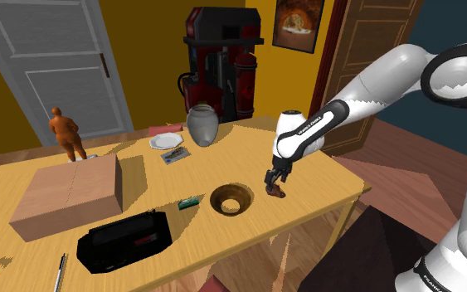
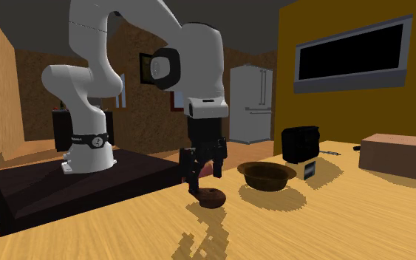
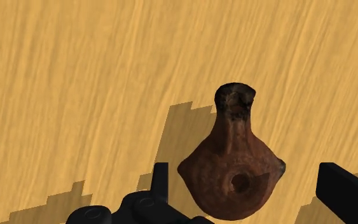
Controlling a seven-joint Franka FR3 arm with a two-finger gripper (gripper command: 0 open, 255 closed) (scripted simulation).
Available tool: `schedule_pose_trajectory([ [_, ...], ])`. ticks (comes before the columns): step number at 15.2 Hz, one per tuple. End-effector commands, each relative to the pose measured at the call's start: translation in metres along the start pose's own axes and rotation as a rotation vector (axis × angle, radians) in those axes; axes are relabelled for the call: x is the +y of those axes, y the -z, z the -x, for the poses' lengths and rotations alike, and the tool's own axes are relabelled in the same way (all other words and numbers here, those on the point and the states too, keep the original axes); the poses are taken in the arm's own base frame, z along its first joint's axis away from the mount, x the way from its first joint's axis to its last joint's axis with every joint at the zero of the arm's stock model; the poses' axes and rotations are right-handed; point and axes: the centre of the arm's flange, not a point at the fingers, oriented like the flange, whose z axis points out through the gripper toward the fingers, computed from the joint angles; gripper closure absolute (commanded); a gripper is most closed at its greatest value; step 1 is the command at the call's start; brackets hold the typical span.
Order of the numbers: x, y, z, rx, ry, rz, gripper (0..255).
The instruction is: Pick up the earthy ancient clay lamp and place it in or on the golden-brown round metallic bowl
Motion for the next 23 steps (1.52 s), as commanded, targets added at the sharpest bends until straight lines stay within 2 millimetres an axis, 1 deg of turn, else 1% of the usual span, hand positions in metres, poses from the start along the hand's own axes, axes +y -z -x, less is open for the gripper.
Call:
schedule_pose_trajectory([
  [1, 0.0, -0.008, 0.002, -0.003, 0.0, -0.008, 0],
  [6, -0.001, -0.032, 0.002, -0.003, 0.0, -0.008, 0],
  [14, -0.001, -0.032, 0.002, -0.003, 0.0, -0.008, 0],
  [15, -0.001, -0.032, 0.002, -0.003, 0.0, -0.008, 255],
  [23, -0.001, -0.032, 0.002, -0.003, 0.0, -0.008, 255],
])
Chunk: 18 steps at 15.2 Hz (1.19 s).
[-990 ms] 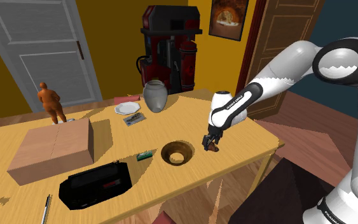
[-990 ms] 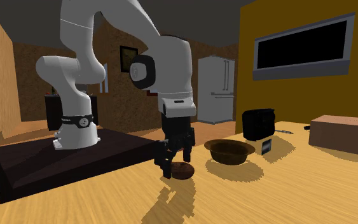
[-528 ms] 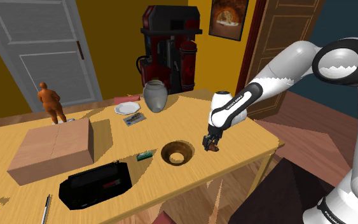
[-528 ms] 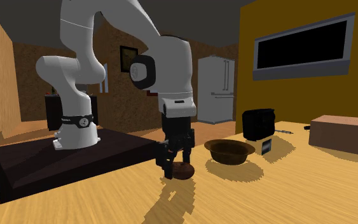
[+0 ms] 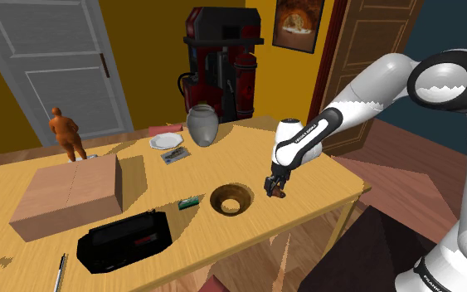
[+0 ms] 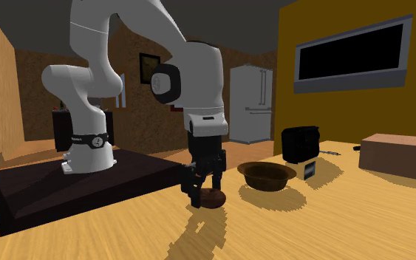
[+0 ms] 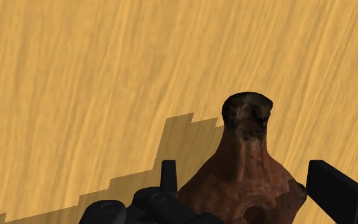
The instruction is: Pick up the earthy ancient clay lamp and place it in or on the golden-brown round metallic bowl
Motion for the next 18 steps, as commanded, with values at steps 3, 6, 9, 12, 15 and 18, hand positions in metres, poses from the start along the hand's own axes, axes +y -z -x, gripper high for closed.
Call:
schedule_pose_trajectory([
  [3, -0.001, 0.01, 0.0, 0.0, 0.0, 0.0, 255],
  [6, -0.002, 0.026, 0.001, 0.0, 0.0, 0.0, 255],
  [9, -0.004, 0.042, 0.001, 0.0, 0.0, 0.0, 255],
  [12, -0.005, 0.057, 0.002, 0.0, 0.0, 0.0, 255],
  [15, -0.007, 0.073, 0.002, 0.0, 0.0, 0.0, 255],
  [18, -0.008, 0.089, 0.002, 0.0, 0.0, 0.0, 255],
])
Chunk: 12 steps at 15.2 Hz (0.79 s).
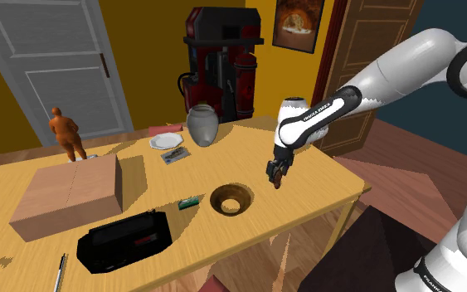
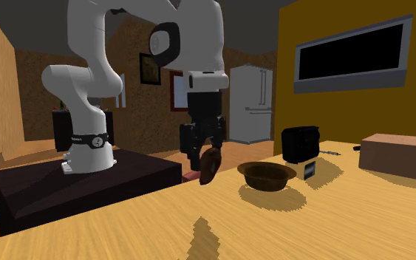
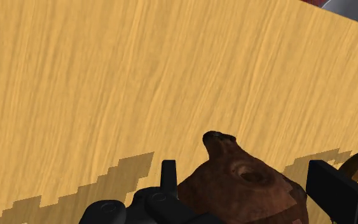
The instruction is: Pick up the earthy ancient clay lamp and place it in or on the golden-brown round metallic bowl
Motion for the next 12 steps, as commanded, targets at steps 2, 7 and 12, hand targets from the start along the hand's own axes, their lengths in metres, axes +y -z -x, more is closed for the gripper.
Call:
schedule_pose_trajectory([
  [2, -0.002, 0.016, 0.0, 0.0, 0.0, 0.0, 255],
  [7, -0.028, 0.03, -0.008, 0.0, 0.0, 0.0, 255],
  [12, -0.089, 0.026, -0.031, 0.0, 0.0, 0.0, 255],
])
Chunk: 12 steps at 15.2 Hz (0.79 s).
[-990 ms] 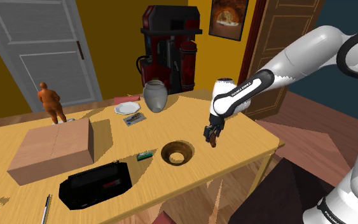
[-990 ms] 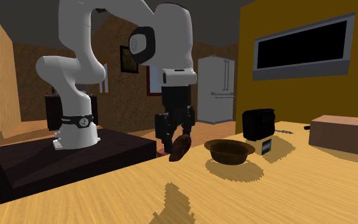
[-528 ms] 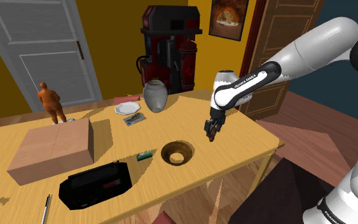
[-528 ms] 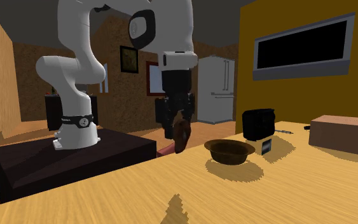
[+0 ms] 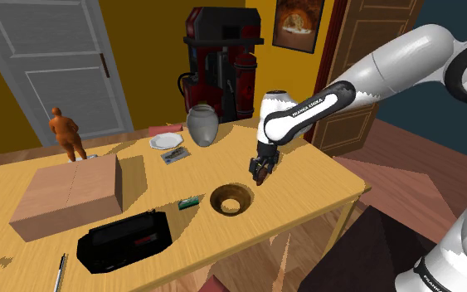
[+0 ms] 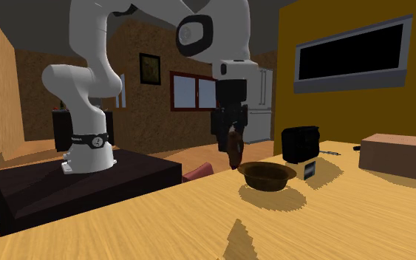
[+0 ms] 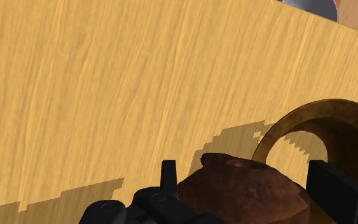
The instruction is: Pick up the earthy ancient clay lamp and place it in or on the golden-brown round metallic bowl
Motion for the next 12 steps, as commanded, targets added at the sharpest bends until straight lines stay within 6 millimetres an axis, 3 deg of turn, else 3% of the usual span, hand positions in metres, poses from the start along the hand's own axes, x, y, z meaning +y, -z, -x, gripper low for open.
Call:
schedule_pose_trajectory([
  [1, -0.027, 0.0, -0.011, 0.0, -0.001, 0.0, 255],
  [9, -0.126, -0.007, -0.048, 0.0, -0.001, 0.0, 255],
  [12, -0.128, -0.018, -0.049, 0.0, -0.001, 0.0, 255],
])
